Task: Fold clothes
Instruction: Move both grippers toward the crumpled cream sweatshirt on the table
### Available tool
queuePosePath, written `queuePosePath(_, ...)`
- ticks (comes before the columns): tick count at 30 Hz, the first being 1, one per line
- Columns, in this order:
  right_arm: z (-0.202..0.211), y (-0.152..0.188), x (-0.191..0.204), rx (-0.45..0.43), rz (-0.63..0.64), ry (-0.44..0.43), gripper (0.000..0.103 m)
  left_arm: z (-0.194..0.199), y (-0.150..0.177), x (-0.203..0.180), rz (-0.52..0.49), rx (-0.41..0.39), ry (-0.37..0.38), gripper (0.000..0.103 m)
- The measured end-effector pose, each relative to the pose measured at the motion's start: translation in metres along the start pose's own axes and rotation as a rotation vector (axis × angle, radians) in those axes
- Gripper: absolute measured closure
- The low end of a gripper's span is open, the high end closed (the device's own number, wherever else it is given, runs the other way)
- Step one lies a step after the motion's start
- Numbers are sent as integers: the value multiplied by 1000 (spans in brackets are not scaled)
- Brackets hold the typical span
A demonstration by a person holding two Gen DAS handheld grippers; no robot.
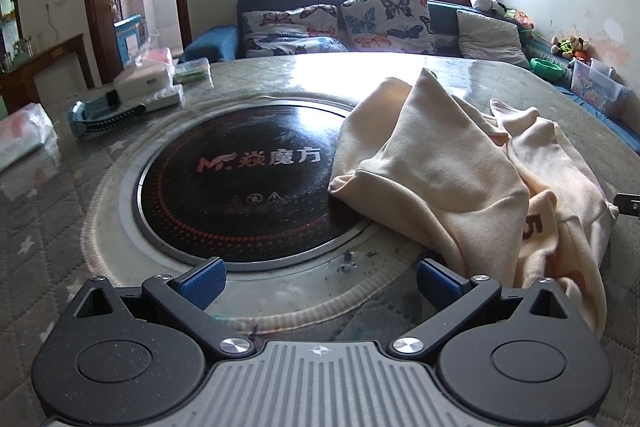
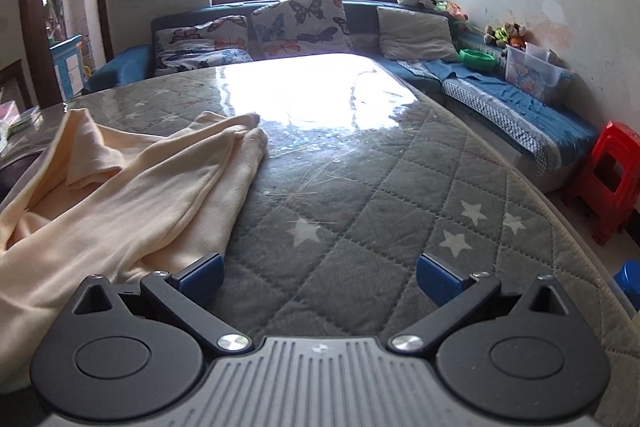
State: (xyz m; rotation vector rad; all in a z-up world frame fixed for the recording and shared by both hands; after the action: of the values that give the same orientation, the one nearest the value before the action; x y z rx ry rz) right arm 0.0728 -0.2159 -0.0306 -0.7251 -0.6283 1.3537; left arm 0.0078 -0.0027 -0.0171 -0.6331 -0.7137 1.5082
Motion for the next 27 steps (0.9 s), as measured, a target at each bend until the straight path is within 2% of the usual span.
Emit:
queuePosePath(14, 59, 24, 25, -18, 74, -113, 0, 30, 17, -8, -34, 9, -26, 0)
queuePosePath(27, 84, 43, 44, -11, 91, -191, 0, 45, 30, -14, -49, 23, -28, 0)
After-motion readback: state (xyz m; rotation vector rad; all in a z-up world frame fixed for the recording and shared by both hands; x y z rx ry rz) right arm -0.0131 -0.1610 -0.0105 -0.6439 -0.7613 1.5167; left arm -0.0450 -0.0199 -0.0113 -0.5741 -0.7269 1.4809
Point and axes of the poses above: each gripper's, at about its wrist camera, not at the fingertips, and z roughly against the way its jaws point, x to its left, y to its underside, the point moved 5 cm from there along -z, roughly the way its jaws point
